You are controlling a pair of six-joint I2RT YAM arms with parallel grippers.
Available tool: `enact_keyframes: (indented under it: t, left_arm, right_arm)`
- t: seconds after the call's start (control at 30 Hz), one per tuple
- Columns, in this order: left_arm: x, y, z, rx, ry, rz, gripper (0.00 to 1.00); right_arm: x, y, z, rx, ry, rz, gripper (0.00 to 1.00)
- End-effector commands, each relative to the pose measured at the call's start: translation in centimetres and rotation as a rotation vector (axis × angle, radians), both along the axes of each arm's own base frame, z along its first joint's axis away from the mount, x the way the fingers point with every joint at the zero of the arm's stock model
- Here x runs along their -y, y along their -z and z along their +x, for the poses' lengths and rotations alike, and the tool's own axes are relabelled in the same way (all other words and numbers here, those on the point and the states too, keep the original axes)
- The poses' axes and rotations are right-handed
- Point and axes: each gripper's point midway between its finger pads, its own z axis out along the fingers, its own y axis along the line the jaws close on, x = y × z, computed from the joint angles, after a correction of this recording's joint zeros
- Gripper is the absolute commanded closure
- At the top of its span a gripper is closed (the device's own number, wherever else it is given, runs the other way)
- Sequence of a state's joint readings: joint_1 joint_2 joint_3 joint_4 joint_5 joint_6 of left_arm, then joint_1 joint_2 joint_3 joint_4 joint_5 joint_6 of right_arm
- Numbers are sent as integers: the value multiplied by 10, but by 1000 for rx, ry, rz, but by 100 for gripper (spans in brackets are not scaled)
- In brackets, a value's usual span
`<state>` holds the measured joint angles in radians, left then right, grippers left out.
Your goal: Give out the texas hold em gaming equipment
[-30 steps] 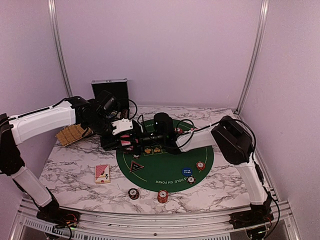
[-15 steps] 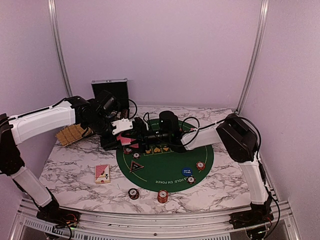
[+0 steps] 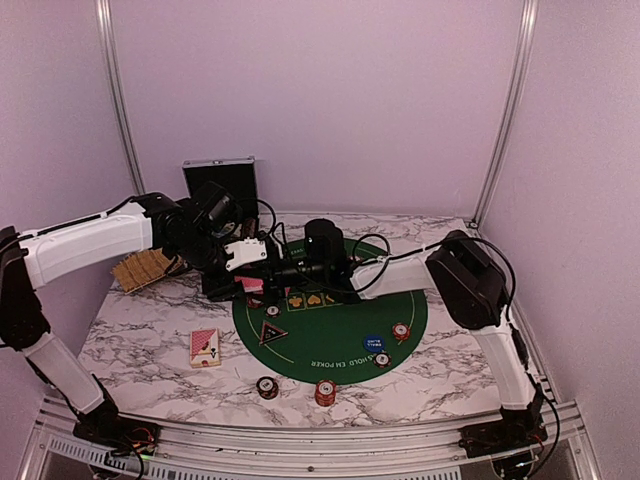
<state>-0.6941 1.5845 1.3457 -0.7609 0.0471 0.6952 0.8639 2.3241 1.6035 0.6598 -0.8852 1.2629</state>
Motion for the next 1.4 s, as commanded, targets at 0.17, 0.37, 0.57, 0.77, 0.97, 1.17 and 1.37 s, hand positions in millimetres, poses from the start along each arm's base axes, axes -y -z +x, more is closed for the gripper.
enact_keyframes:
  t: [0.17, 0.37, 0.57, 0.77, 0.97, 1.17, 1.37]
  left_arm:
    - [4, -4, 2, 4, 4, 1, 100]
    - [4, -7, 2, 10, 5, -4, 100]
    - [5, -8, 2, 10, 5, -5, 100]
    - [5, -9, 2, 10, 6, -7, 100]
    - [4, -8, 2, 9, 6, -5, 100]
    - [3, -7, 0, 6, 5, -1, 100]
    - [2, -6, 0, 5, 4, 1, 100]
  right_arm:
    - [-23, 21, -7, -10, -15, -51, 11]
    - [1, 40, 13, -59, 68, -76, 26]
    - [17, 36, 25, -42, 113, -83, 26]
    - [28, 29, 28, -32, 126, -81, 27]
    - [32, 12, 27, -6, 115, -53, 30]
    - [40, -4, 28, 17, 120, -33, 43]
    - [46, -10, 26, 29, 120, -44, 52]
